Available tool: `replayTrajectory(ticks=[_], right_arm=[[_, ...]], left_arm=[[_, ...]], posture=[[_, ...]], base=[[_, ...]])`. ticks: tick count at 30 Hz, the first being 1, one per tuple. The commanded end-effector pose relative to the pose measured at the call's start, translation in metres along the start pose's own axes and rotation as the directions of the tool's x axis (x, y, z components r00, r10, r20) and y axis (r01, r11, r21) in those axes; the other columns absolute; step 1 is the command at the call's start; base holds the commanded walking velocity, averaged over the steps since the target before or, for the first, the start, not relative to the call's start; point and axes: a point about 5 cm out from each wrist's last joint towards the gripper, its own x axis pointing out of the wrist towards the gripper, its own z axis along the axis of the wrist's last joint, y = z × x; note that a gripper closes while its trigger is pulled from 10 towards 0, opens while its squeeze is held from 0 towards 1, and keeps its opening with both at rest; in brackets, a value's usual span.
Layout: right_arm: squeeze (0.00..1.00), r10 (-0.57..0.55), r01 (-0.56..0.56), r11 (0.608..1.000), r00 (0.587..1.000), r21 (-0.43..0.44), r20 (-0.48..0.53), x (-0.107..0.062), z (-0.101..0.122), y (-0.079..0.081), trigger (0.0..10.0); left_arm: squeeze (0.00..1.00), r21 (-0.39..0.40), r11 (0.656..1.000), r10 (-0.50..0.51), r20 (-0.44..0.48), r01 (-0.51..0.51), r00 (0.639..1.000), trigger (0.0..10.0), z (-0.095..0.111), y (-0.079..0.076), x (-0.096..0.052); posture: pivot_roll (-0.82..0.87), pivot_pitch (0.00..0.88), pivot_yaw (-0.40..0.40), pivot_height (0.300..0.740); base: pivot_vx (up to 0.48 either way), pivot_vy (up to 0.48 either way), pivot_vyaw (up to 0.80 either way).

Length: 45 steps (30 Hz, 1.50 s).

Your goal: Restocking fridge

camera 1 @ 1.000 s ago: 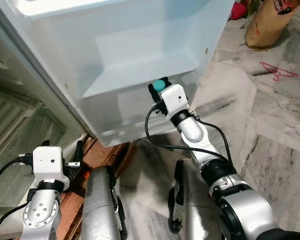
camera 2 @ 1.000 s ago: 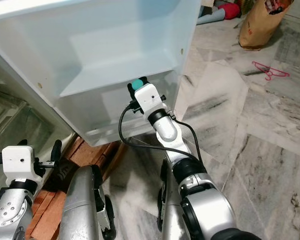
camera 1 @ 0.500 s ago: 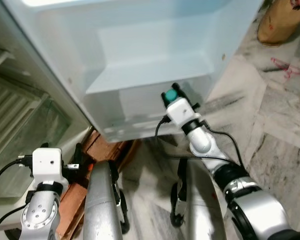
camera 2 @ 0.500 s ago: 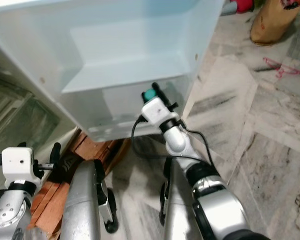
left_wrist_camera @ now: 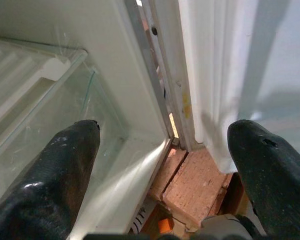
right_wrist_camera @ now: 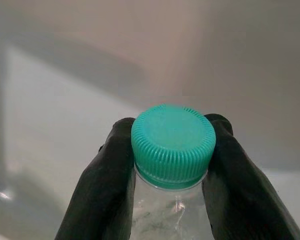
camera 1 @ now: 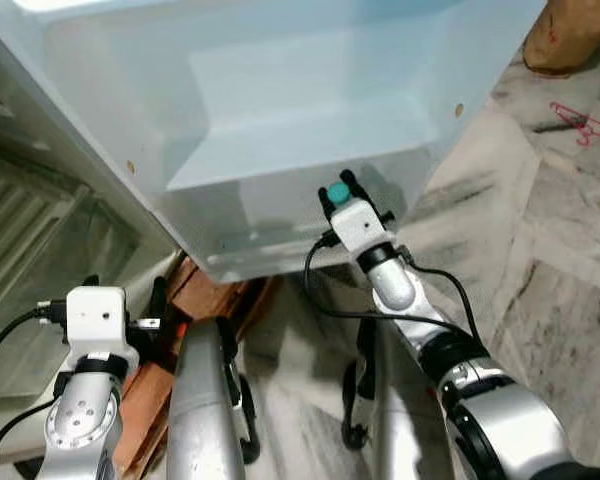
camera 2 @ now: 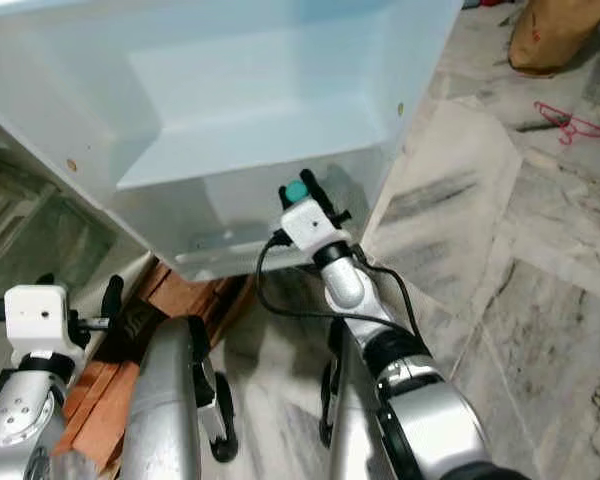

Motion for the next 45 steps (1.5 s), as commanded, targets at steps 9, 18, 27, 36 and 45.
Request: replayTrajectory(ticks=[9,18,27,36,45], right_arm=[[0.00,-0.089,0.134,0.987,0.922,0.092,-0.378,-0.034,-0.057,-0.016,10.0],[1.00,-0.121,0.183,0.972,0.927,0.145,-0.354,-0.024,-0.050,-0.022,10.0],[1.00,-0.152,0.179,0.977,0.966,0.116,-0.210,-0.001,-0.022,-0.037,10.0],[1.00,-0.148,0.167,0.972,0.981,0.162,-0.127,-0.004,-0.005,-0.033,10.0],[1.00,-0.129,0.182,0.950,0.969,0.255,-0.211,-0.052,-0.020,-0.013,10.0]], left_arm=[[0.00,0.010,1.000,-0.015,-0.035,0.015,0.999,10.0,-0.007,-0.001,0.000],[0.00,0.013,1.000,-0.026,-0.033,0.026,0.999,10.0,-0.008,-0.003,0.005],[0.00,0.013,0.999,-0.040,-0.021,0.040,0.999,10.0,-0.008,-0.007,0.017],[0.00,0.003,0.999,-0.034,-0.023,0.034,0.999,10.0,-0.016,-0.011,0.021],[0.00,-0.019,0.999,-0.047,-0.026,0.047,0.999,10.0,-0.024,-0.020,0.029]], posture=[[0.18,0.288,0.034,0.550],[0.17,0.266,0.036,0.550],[0.14,0.229,0.034,0.550],[0.11,0.145,0.033,0.550],[0.05,0.046,0.037,0.550]], base=[[0.000,0.000,0.00],[0.000,0.000,0.00],[0.000,0.000,0.00],[0.000,0.000,0.00],[0.000,0.000,0.00]])
